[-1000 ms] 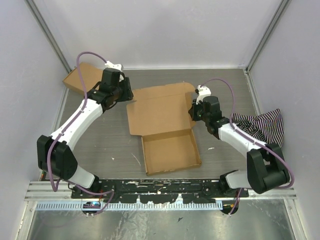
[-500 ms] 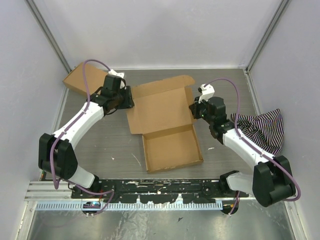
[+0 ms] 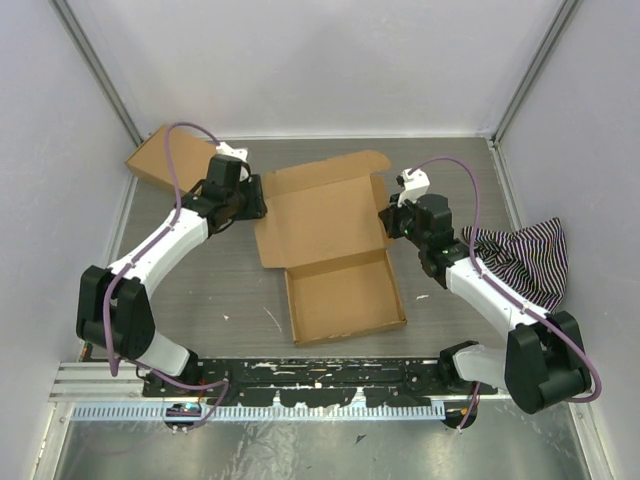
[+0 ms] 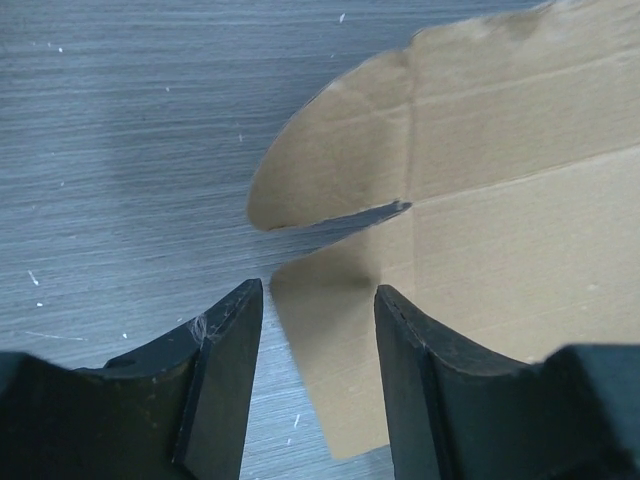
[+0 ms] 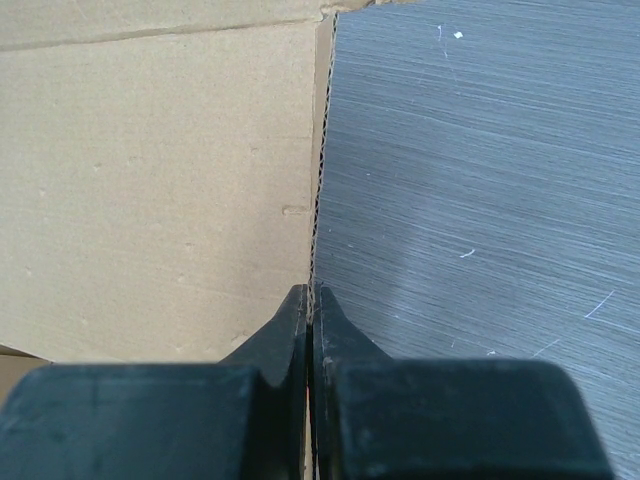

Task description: Fold the paper box

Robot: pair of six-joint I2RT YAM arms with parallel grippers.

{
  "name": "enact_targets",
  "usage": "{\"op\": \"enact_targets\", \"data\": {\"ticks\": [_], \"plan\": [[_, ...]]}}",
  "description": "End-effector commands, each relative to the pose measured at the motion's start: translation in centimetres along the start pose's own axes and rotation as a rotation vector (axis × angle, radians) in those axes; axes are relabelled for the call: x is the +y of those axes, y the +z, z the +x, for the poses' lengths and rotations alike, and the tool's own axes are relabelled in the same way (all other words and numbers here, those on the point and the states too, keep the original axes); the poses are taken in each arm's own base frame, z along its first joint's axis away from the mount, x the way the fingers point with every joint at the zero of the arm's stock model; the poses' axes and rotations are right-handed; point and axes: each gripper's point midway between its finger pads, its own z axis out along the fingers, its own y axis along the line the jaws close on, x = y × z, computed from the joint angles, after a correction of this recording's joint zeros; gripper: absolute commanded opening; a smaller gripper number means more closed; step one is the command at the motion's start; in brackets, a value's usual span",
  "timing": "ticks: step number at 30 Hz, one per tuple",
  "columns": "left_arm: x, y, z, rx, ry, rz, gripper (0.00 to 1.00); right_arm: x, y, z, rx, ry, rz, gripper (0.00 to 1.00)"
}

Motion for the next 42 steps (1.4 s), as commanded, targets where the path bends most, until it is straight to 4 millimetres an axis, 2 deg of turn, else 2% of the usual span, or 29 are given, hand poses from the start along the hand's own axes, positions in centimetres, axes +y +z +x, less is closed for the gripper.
{"op": "enact_targets", "data": {"ticks": [1, 7, 19, 26, 33, 42], "plan": [[0.1, -0.2, -1.2, -0.095, -0.011, 0.034, 0.56, 0.9, -0.4, -3.3, -0.108, -0.011, -0.033, 0.01], [0.5, 0.2, -1.0, -0.101, -0.038, 0.052, 0.58, 1.1, -0.4, -3.6, -0.115, -0.008, -0.044, 0.01], [-1.7, 0.4, -1.8, -0.156, -0.095, 0.219, 0.56, 1.3, -0.7, -3.5, -0.111, -0.004, -0.055, 0.01], [-3.1, -1.0, -2.1, -0.130, -0.113, 0.287, 0.47, 1.1, -0.3, -3.2, -0.094, 0.001, -0.042, 0.01], [-4.4, -3.0, -2.8, -0.125, -0.149, 0.344, 0.42, 1.0, -0.1, -2.9, -0.079, 0.006, -0.037, 0.01], [-4.9, -0.6, -1.0, 0.009, -0.178, 0.355, 0.36, 1.1, -0.6, -3.1, -0.091, 0.005, -0.040, 0.01]]}}
